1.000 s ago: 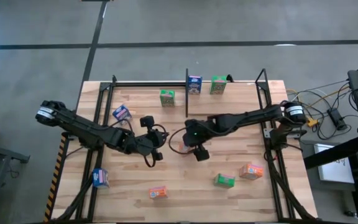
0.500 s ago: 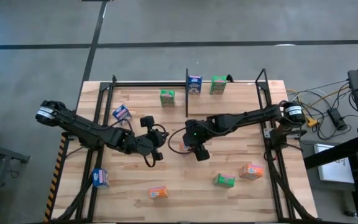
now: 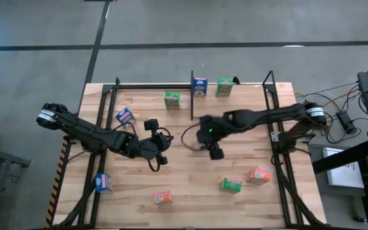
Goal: Stack cereal on shelf
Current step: Put the center orange cereal box on the shelf
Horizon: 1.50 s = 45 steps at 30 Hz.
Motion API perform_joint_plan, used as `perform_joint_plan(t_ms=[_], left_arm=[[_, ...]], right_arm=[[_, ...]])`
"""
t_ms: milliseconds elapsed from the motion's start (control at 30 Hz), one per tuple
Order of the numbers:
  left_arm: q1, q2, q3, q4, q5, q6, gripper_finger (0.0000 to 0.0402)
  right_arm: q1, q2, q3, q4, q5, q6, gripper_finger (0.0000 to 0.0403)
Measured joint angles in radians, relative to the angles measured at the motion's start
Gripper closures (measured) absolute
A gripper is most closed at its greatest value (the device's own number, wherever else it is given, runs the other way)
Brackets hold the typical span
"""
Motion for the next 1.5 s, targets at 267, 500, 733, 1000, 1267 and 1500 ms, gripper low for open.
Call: perform_joint_plan(t_ms=[267,500,733,1000,1267,1500], left_arm=[[0.0,0.0,0.0,0.0,0.0,0.0,0.0401],[0.0,0.0,0.0,0.0,0.0,0.0,0.0401],[0.0,0.0,0.0,0.0,0.001,0.0,0.0401],[0.0,0.0,0.0,0.0,0.001,0.0,0.0401],[0.0,0.0,0.0,0.0,0.001,0.0,0.0401],[0.0,0.0,0.0,0.0,0.001,0.001,0.0401]], right_arm=[[-0.152,-0.235,-0.011,-0.253,0.318,-0.041,0.0249],[-0.427,-0.362,-0.039,-0.306,0.298,-0.16,0.025],[-0.668,-0.394,-0.051,-0.347,0.191,-0.3,0.025],[-0.833,-0.33,-0.091,-0.332,0.185,-0.324,0.025],[-0.901,-0.294,-0.164,-0.206,0.117,-0.392,0.025],[-0.909,-0.294,-0.215,-0.131,0.112,-0.404,0.025]])
